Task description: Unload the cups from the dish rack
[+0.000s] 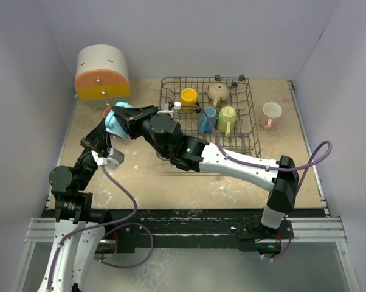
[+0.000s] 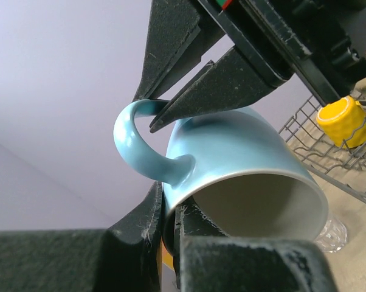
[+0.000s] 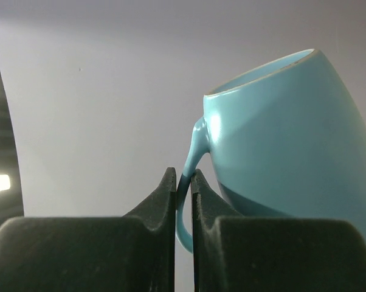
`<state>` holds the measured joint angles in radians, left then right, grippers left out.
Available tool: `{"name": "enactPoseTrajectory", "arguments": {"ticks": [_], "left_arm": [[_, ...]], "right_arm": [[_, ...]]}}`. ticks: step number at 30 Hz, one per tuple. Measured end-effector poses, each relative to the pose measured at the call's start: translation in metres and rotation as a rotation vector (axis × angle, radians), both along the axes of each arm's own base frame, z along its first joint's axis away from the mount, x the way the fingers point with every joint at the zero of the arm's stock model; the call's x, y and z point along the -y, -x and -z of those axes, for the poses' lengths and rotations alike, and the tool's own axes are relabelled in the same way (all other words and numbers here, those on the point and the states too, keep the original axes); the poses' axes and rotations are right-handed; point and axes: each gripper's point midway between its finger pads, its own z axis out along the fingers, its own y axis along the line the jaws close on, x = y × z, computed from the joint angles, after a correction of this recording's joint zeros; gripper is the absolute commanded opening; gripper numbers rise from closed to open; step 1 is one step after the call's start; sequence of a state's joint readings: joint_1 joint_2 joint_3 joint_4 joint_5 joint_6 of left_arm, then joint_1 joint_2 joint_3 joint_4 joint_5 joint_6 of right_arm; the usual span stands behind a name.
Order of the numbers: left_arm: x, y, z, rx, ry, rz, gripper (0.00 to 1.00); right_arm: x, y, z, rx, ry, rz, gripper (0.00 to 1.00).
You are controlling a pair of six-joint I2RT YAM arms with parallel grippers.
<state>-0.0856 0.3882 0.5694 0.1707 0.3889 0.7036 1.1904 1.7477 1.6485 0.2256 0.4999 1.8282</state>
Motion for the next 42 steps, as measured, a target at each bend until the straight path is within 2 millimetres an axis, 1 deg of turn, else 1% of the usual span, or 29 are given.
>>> {"name": "enactPoseTrajectory", "arguments": {"ticks": [2,3,4,6,9,10,12,14,16,19,20,23,26,27,29,30,31,33,34,36,39,42], "left_arm": [[0.000,-0.001,-0.002,0.003,-0.001,0.001,0.00],[0.001,-0.001,-0.003,0.006,-0.001,0.003,0.00],[0.002,0.000,-0.005,0.008,-0.002,0.008,0.00],[0.005,0.000,-0.007,0.007,-0.006,0.025,0.00],[0.006,-0.003,-0.002,-0.038,0.000,0.031,0.00],[0.005,-0.006,0.000,-0.059,0.001,0.021,0.00],[0.003,-0.013,0.007,-0.125,-0.002,0.010,0.00],[0.003,-0.020,0.016,-0.195,-0.010,0.010,0.00],[0.004,-0.027,0.025,-0.280,-0.025,0.009,0.00],[0.004,-0.039,0.039,-0.413,-0.065,0.003,0.00],[0.003,-0.043,0.044,-0.467,-0.081,-0.002,0.00],[-0.005,-0.057,0.064,-0.636,-0.131,-0.041,0.00],[-0.022,-0.070,0.085,-0.806,-0.175,-0.088,0.00],[-0.033,-0.073,0.094,-0.874,-0.182,-0.106,0.00],[-0.062,-0.079,0.110,-0.985,-0.182,-0.165,0.00],[-0.080,-0.081,0.120,-1.050,-0.186,-0.201,0.00],[-0.092,-0.081,0.127,-1.092,-0.187,-0.219,0.00],[-0.116,-0.080,0.143,-1.186,-0.190,-0.256,0.00],[-0.126,-0.079,0.150,-1.226,-0.185,-0.271,0.00],[-0.142,-0.080,0.166,-1.304,-0.178,-0.298,0.00],[-0.158,-0.087,0.188,-1.395,-0.172,-0.336,0.00],[-0.170,-0.097,0.218,-1.498,-0.152,-0.371,0.00]], "right_arm": [[0.001,0.001,-0.003,0.002,-0.004,-0.006,0.01],[0.002,0.002,-0.004,0.003,-0.008,-0.011,0.05],[0.003,0.002,-0.004,0.004,-0.011,-0.014,0.11],[0.008,0.003,-0.005,0.005,-0.018,-0.023,0.29],[0.019,0.009,0.000,0.009,0.010,-0.048,0.46],[0.022,0.012,0.003,0.008,0.029,-0.055,0.49],[0.031,0.019,0.008,0.012,0.076,-0.060,0.53],[0.039,0.021,0.007,0.018,0.104,-0.059,0.56],[0.050,0.019,0.006,0.022,0.138,-0.049,0.59],[0.079,0.005,0.017,0.016,0.212,-0.001,0.62],[0.091,0.000,0.024,0.012,0.242,0.016,0.62],[0.134,-0.014,0.051,-0.012,0.356,0.080,0.64],[0.179,-0.022,0.073,-0.039,0.473,0.149,0.66],[0.190,-0.022,0.076,-0.045,0.499,0.165,0.66],[0.212,-0.018,0.082,-0.053,0.554,0.196,0.68],[0.222,-0.017,0.083,-0.054,0.578,0.211,0.69],[0.230,-0.015,0.083,-0.054,0.598,0.224,0.69],[0.246,-0.013,0.083,-0.055,0.637,0.250,0.70],[0.255,-0.013,0.085,-0.056,0.663,0.267,0.70],[0.267,-0.014,0.088,-0.060,0.702,0.285,0.70],[0.284,-0.022,0.094,-0.060,0.769,0.315,0.72],[0.297,-0.035,0.103,-0.061,0.879,0.316,0.79]]}}
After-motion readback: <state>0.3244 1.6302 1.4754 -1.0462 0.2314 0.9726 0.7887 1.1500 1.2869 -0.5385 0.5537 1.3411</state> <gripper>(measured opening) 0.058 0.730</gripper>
